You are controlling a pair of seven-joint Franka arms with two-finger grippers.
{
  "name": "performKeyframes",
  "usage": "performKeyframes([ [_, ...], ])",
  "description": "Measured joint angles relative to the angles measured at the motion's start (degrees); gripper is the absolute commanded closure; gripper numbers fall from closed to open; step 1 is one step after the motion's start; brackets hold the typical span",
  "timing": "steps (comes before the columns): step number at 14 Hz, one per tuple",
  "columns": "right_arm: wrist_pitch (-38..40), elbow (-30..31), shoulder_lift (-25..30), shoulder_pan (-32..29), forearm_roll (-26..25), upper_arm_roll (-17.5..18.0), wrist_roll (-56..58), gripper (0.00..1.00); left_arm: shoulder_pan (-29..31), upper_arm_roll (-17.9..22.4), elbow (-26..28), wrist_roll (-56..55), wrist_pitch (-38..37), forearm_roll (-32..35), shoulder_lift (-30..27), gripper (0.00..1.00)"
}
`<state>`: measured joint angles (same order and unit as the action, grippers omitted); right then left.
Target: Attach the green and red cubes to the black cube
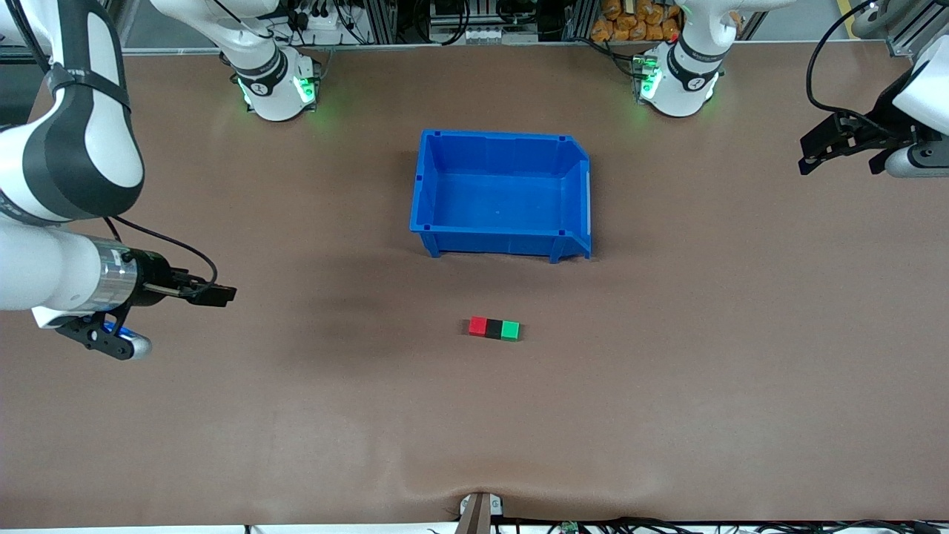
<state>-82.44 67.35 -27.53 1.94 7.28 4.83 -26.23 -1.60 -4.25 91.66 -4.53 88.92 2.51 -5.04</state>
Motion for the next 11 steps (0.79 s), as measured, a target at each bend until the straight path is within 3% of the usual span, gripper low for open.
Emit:
performKeyframes([
  [11,1.83,3.65,6.79,-2.09,-2.32,0.1,7.12,0.0,0.01,0.0,0.0,0.0,0.0,0.0,0.0,0.0],
])
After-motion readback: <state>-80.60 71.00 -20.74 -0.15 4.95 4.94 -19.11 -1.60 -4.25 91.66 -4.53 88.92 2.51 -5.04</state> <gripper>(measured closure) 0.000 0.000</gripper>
